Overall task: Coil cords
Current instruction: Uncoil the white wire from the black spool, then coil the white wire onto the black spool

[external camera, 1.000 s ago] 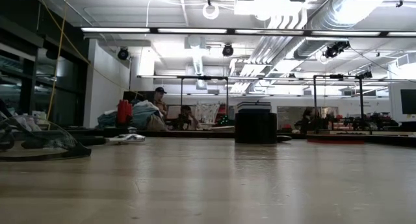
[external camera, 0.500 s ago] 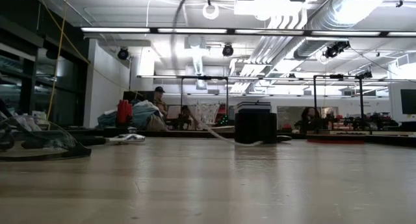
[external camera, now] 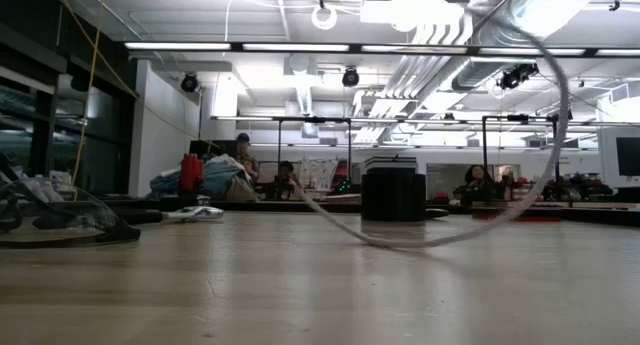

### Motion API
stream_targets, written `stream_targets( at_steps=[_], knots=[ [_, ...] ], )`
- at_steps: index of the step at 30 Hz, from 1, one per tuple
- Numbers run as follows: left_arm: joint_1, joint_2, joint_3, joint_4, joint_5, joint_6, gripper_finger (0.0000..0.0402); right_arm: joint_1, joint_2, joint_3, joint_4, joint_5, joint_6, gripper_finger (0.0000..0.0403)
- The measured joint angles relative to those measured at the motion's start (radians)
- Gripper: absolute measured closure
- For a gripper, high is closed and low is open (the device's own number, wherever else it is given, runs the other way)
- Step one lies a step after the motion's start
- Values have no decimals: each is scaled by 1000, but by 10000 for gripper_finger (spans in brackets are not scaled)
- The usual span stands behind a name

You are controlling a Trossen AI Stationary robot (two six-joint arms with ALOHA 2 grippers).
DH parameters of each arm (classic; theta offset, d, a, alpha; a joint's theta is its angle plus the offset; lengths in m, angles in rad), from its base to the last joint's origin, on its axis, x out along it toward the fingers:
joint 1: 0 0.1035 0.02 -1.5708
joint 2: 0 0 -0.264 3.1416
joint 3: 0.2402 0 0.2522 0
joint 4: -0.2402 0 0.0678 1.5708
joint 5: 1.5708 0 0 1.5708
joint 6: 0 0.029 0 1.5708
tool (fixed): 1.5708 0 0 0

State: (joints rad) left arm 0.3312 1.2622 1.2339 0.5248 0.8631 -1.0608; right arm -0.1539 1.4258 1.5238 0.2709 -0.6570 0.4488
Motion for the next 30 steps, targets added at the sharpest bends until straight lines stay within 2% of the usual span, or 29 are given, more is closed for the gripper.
stream_targets(
  at_steps=[4, 7, 11, 15, 18, 22, 25, 27, 30],
  knots=[
    [-36, 0, 0, -32, -5, 32, 401, -13, 0, 0, 17, 2, 18, 263],
    [-40, 0, 0, -14, -57, 85, 401, -28, 0, 0, -11, -6, 2, 263],
    [-8, -1, 0, 5, -103, 158, 401, -60, -24, 0, -117, -5, -27, 263],
    [30, -6, 0, -125, -110, 319, 401, -84, -89, 0, -244, 26, -82, 263],
    [40, -7, 0, -285, -190, 526, 401, -78, -141, 0, -397, 146, -150, 263],
    [30, -6, 0, -491, -424, 767, 401, -32, -176, 0, -611, 377, -220, 263],
    [10, -6, 0, -562, -579, 885, 401, 9, -179, 0, -709, 525, -253, 263],
    [1, -11, 0, -567, -631, 932, 401, 29, -176, 0, -754, 574, -274, 263],
    [-11, -26, 0, -551, -646, 964, 401, 46, -170, 0, -810, 624, -294, 263]
  ],
)
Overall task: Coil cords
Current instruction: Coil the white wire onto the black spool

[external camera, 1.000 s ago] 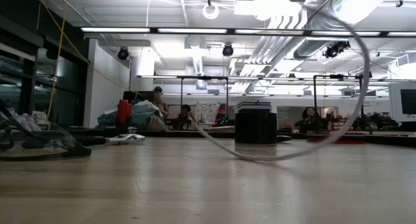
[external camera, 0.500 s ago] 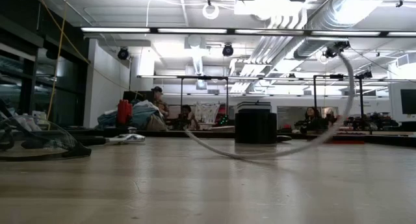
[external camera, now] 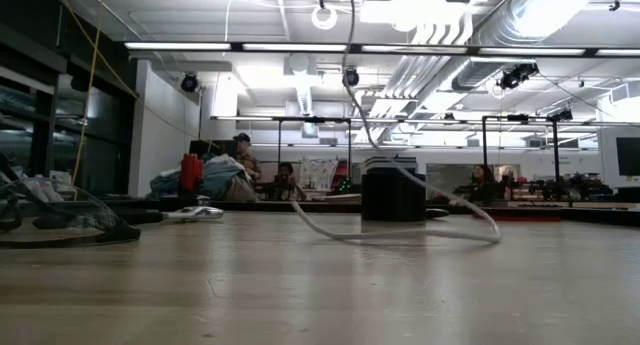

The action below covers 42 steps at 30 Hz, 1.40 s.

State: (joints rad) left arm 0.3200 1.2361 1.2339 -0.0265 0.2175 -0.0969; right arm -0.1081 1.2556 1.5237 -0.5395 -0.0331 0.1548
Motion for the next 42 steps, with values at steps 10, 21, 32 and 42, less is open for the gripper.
stream_targets(
  at_steps=[10, 21, 32, 42],
  knots=[
    [-34, -76, 0, 130, 25, -48, 401, -3, 10, 0, 7, 100, -51, 263],
    [-40, -70, 1, 130, 72, -75, 401, -8, 26, 0, 205, -12, -68, 263],
    [-69, -17, 1, 176, 215, -135, 401, -90, 72, 0, 350, -181, -24, 263],
    [-72, 7, 0, 211, 152, -106, 401, -88, 78, 0, 348, -202, -3, 263]
  ],
)
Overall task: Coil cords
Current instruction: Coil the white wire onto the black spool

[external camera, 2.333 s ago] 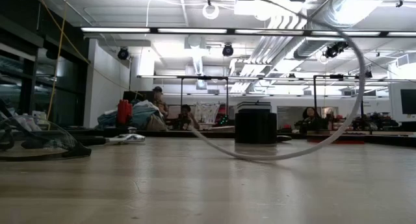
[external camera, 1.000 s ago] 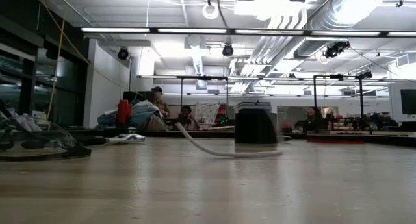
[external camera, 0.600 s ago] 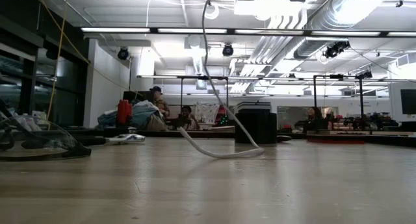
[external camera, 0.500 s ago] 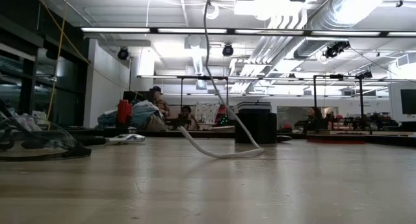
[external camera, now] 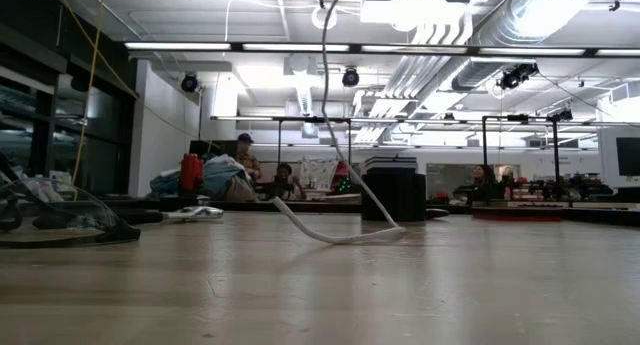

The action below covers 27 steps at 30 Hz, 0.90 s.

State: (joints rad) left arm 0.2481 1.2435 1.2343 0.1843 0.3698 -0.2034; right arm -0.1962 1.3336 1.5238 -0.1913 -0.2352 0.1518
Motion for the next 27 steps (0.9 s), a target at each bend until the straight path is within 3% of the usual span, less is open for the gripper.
stream_targets(
  at_steps=[10, 14, 18, 27],
  knots=[
    [-3, 10, 0, 1, 8, -5, 401, 0, 42, 0, 19, 3, 4, 268],
    [-5, 13, 0, 2, 10, -4, 401, 0, 43, 0, 40, 4, -4, 307],
    [-5, 15, 0, 2, 11, -4, 401, 0, 42, 0, 43, 6, -21, 388],
    [13, -1, 0, -8, -60, -12, 387, -1, 27, -1, 63, 53, 30, 401]
  ],
)
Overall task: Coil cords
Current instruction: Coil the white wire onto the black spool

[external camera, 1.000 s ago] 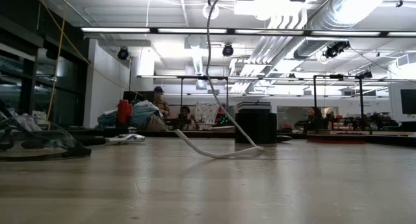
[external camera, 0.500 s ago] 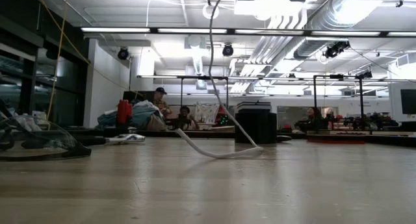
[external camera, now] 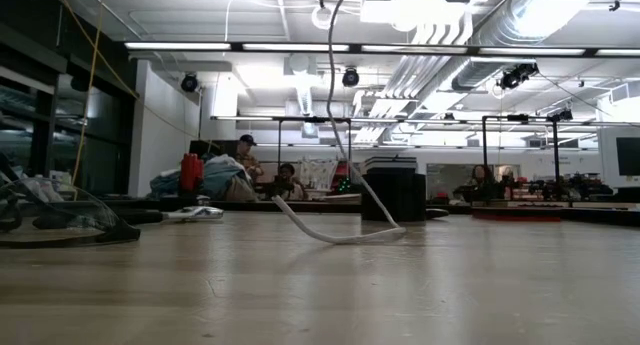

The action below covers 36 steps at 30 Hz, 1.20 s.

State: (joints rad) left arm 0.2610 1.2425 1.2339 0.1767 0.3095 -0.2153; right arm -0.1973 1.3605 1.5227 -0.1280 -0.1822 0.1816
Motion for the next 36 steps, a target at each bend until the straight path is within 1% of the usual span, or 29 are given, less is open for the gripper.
stream_targets(
  at_steps=[5, 9, 12, 15, 20, 23, 27, 31, 36],
  knots=[
    [29, -38, 0, -55, -67, 30, 352, 1, -30, 2, 18, 5, 5, 402],
    [41, -47, 0, -94, -83, 30, 323, 1, -31, 0, 17, 11, 6, 402],
    [41, -47, 0, -62, -81, -24, 302, 0, -36, 0, 20, 16, 20, 402],
    [32, -41, 0, -21, -34, -93, 285, 1, -29, 1, 15, 24, 20, 402],
    [4, -39, 0, 1, -27, -106, 264, 1, -21, 1, 22, 43, 20, 402],
    [2, -31, 0, 23, -13, -108, 256, 1, -18, 1, 20, 68, 20, 403],
    [-1, -7, 0, 22, -7, -115, 255, 1, 1, 1, 27, 68, 23, 403],
    [-1, 17, 0, 74, -8, -121, 254, 1, 15, 1, 37, 66, 25, 403],
    [-1, 30, 0, 79, 0, -116, 254, 1, 22, 1, 35, 65, 27, 403]
  ],
)
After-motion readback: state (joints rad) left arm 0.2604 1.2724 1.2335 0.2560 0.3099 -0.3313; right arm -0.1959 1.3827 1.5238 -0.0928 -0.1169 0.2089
